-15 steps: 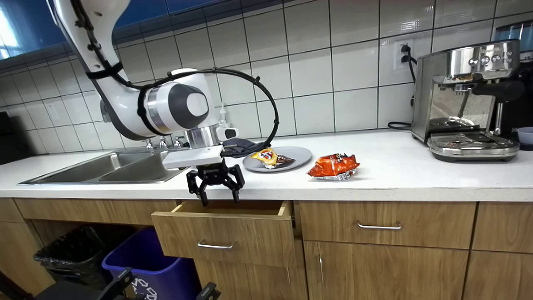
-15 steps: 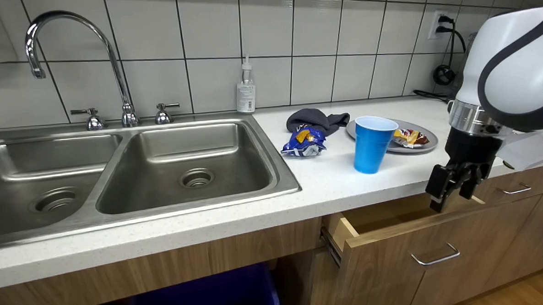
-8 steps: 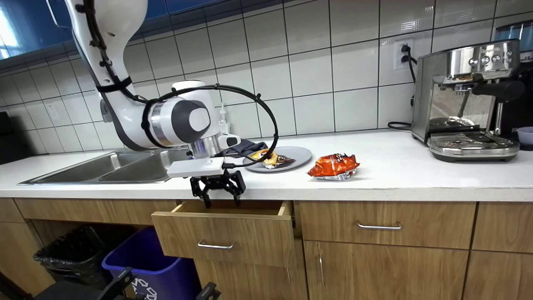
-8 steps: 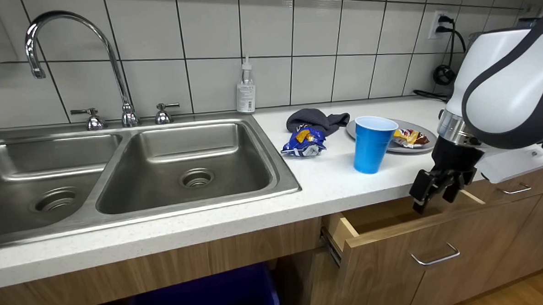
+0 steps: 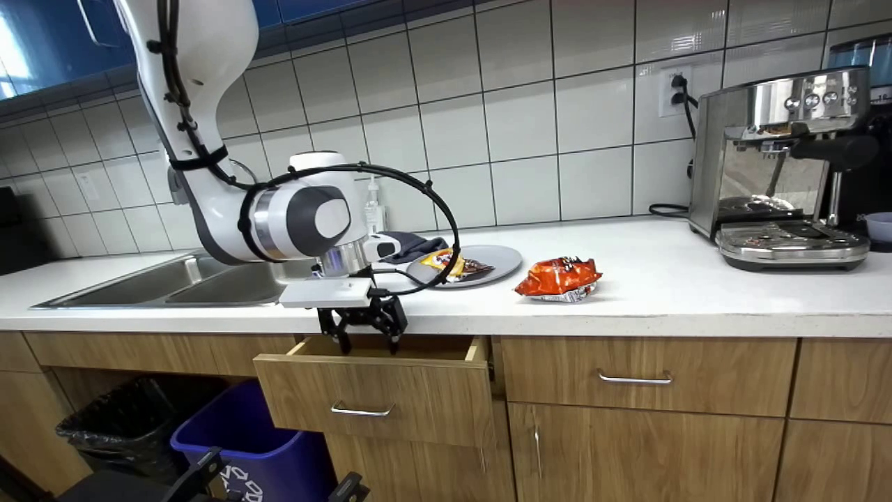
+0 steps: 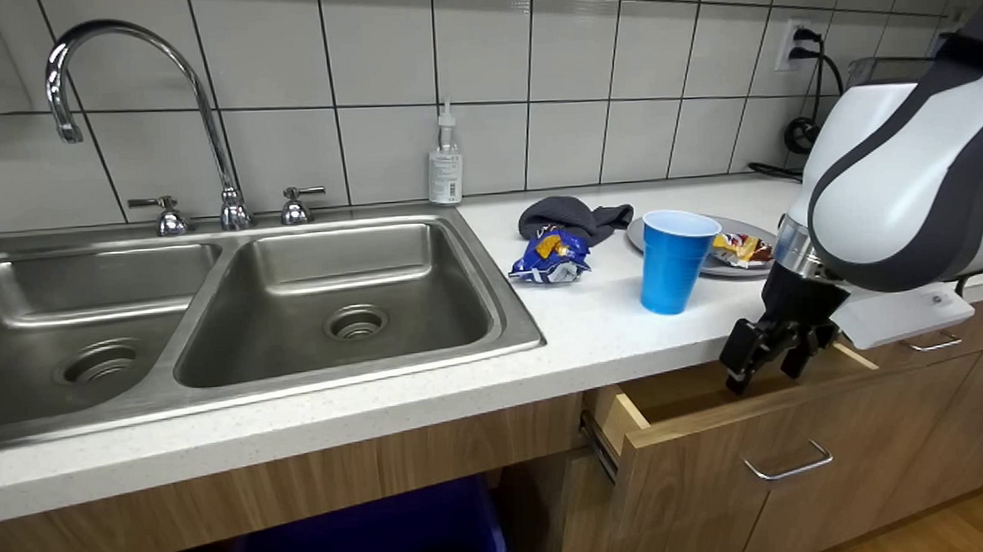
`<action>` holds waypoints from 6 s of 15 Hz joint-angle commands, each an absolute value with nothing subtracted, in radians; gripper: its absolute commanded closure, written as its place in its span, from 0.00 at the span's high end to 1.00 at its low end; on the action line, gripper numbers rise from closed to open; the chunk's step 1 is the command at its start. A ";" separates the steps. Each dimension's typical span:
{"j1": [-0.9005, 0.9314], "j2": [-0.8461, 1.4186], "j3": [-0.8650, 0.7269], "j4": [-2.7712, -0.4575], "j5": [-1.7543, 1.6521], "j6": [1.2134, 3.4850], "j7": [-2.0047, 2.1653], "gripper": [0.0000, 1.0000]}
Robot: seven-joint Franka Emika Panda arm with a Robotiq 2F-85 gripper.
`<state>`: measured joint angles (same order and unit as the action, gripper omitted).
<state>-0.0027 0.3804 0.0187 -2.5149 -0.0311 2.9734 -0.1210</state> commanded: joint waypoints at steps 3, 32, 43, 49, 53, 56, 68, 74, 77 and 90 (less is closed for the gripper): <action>0.014 0.396 0.003 -2.491 -0.044 2.935 -0.084 1.00; 0.052 0.262 -0.008 -2.687 -0.023 2.789 0.079 1.00; 0.046 0.227 0.005 -2.730 -0.015 2.710 0.086 1.00; 0.033 0.183 0.028 -2.731 0.017 2.682 0.054 1.00; 0.036 0.131 0.046 -2.732 0.047 2.649 0.051 1.00; 0.033 0.092 0.055 -2.724 0.071 2.621 0.040 1.00; -0.024 -0.048 -0.042 -2.677 0.014 2.564 0.090 1.00; -0.072 -0.075 -0.076 -2.636 -0.036 2.567 0.157 1.00; -0.104 -0.079 -0.096 -2.608 -0.066 2.574 0.216 1.00; -0.164 -0.053 -0.144 -2.545 -0.079 2.609 0.303 1.00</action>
